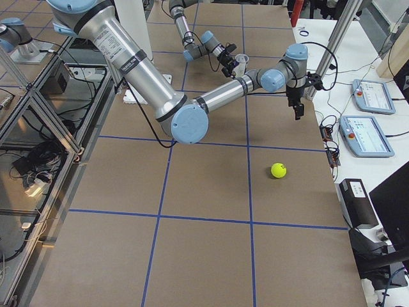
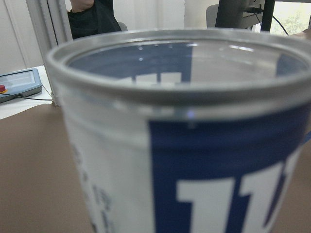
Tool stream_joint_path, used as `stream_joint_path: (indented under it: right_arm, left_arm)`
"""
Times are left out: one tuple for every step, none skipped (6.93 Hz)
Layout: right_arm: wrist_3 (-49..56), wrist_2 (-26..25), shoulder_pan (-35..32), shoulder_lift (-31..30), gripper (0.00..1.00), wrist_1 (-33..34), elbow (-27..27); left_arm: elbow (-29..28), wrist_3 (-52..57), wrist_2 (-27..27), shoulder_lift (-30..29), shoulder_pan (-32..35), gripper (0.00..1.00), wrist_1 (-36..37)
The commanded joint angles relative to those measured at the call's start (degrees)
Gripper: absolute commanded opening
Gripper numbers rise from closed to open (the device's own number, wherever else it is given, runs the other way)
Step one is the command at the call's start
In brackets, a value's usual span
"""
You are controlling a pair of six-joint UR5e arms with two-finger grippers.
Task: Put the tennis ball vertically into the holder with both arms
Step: 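Lower the right gripper onto the remaining yellow ball and grasp it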
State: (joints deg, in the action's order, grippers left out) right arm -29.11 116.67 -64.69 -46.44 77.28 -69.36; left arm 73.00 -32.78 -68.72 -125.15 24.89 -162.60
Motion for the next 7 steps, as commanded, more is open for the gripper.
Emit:
stream_joint_path:
  right_arm:
    - [7.01, -2.94, -1.13, -2.84, 0.99, -10.44, 8.43]
    - [9.83, -3.29, -1.14, -5.30, 0.99, -11.62, 8.45]
    - [12.30, -3.81, -0.79, -7.07, 0.99, -11.54, 8.54]
    - [14.67, -4.17, -0.52, -8.56, 0.99, -11.54, 9.50]
    - [14.96, -4.26, 0.26, -8.58, 0.99, -11.54, 10.12]
    - [14.78, -5.04, 1.23, -8.93, 0.99, -11.63, 10.56]
    - [14.78, -5.48, 2.19, -9.28, 0.99, -11.63, 11.26]
  left_arm:
    - [0.04, 0.00, -0.01, 0.00, -0.02, 0.99, 0.00]
    - [0.13, 0.00, -0.01, -0.09, 0.07, 0.99, 0.00]
    - [0.04, 0.00, -0.09, -0.09, -0.01, 0.99, 0.00]
    - [0.04, 0.00, -0.10, 0.00, -0.02, 0.99, 0.00]
    - [0.04, 0.00, -0.10, 0.00, -0.02, 0.99, 0.00]
    - [0.04, 0.09, -0.10, 0.00, -0.02, 0.99, 0.00]
    - [0.04, 0.00, -0.10, 0.78, -0.02, 0.99, 0.00]
